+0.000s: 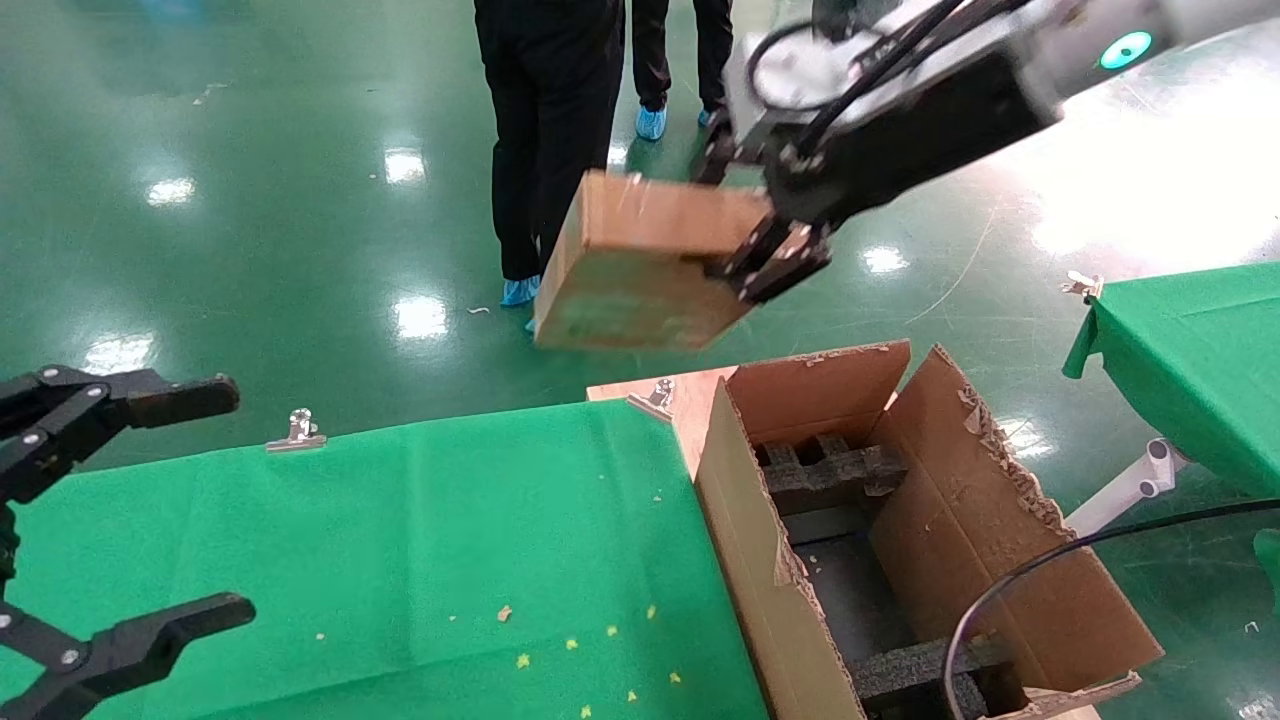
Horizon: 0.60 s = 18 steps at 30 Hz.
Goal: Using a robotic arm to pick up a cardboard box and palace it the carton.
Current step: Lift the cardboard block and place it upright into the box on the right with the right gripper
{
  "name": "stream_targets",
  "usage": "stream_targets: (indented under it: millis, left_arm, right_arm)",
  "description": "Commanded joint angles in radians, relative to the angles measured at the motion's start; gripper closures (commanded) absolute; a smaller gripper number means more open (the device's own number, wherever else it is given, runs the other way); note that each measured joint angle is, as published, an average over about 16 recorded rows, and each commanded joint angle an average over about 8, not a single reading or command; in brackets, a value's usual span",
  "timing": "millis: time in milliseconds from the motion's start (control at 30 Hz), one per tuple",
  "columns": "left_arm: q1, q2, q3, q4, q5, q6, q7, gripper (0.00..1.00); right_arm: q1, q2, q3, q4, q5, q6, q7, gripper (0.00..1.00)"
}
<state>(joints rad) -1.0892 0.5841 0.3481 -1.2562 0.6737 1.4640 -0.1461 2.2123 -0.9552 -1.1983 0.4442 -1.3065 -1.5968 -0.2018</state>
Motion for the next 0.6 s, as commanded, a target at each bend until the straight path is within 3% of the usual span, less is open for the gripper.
stream_targets:
  millis: [33, 333, 600]
  left_arm:
    - [0.000, 0.000, 0.000, 0.000, 0.000, 0.000, 0.000, 0.00]
    - [0.000, 0.000, 0.000, 0.000, 0.000, 0.000, 0.000, 0.00]
    - [0.000, 0.000, 0.000, 0.000, 0.000, 0.000, 0.000, 0.00]
  right_arm:
    - [0.039, 0.016, -0.014, -0.002, 0.020, 0.001, -0.006, 1.00]
    - [0.097, 0.158, -0.140, 0.045, 0.056, -0.003, -0.022, 1.00]
    - [0.171, 0.314, -0.296, 0.152, 0.091, -0.006, 0.039, 1.00]
